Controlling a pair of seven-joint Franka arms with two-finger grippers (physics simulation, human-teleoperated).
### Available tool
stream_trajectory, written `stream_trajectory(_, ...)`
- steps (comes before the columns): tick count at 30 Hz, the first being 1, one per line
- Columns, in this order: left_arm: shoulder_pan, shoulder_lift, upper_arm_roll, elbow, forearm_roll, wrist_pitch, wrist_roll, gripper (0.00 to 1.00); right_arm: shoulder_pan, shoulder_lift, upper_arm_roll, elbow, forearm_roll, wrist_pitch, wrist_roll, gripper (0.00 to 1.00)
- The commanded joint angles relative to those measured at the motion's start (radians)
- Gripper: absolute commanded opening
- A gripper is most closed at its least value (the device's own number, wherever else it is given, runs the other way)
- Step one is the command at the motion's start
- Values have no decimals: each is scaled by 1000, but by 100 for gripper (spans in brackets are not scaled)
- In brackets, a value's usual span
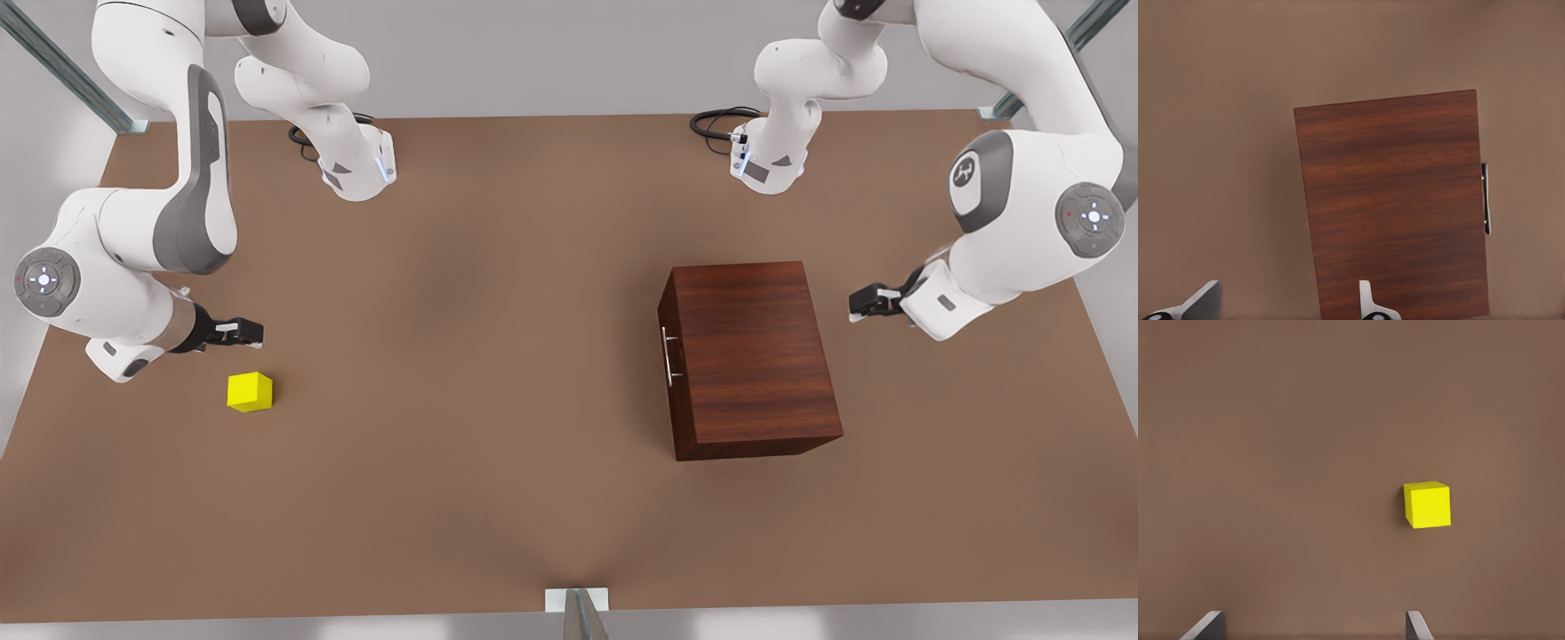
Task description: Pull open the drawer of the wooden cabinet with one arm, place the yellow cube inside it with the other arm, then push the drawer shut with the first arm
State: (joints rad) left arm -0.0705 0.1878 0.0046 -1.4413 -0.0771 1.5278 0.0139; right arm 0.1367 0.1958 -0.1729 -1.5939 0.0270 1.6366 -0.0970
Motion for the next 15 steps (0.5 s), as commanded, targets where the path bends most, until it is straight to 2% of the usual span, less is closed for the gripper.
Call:
stream_trajectory(1,0,1,0,-4,-13,15,5,100,0,-1,0,0,1,-1,-16,100)
stream_trajectory(6,-5,-5,-3,-4,-23,17,14,100,-2,-1,0,-1,-4,-27,-18,100)
stream_trajectory(7,-31,-7,-9,-4,43,15,15,100,-6,-1,0,-1,-5,-29,-18,100)
stream_trajectory(10,-278,4,-8,1,135,18,-138,100,-6,4,0,-1,-5,-29,-18,100)
stream_trajectory(13,-399,45,-8,16,168,25,-376,100,1,20,1,-14,-9,-38,-18,100)
stream_trajectory(15,-431,81,-8,18,158,23,-379,100,-5,20,1,-20,-9,-35,-18,100)
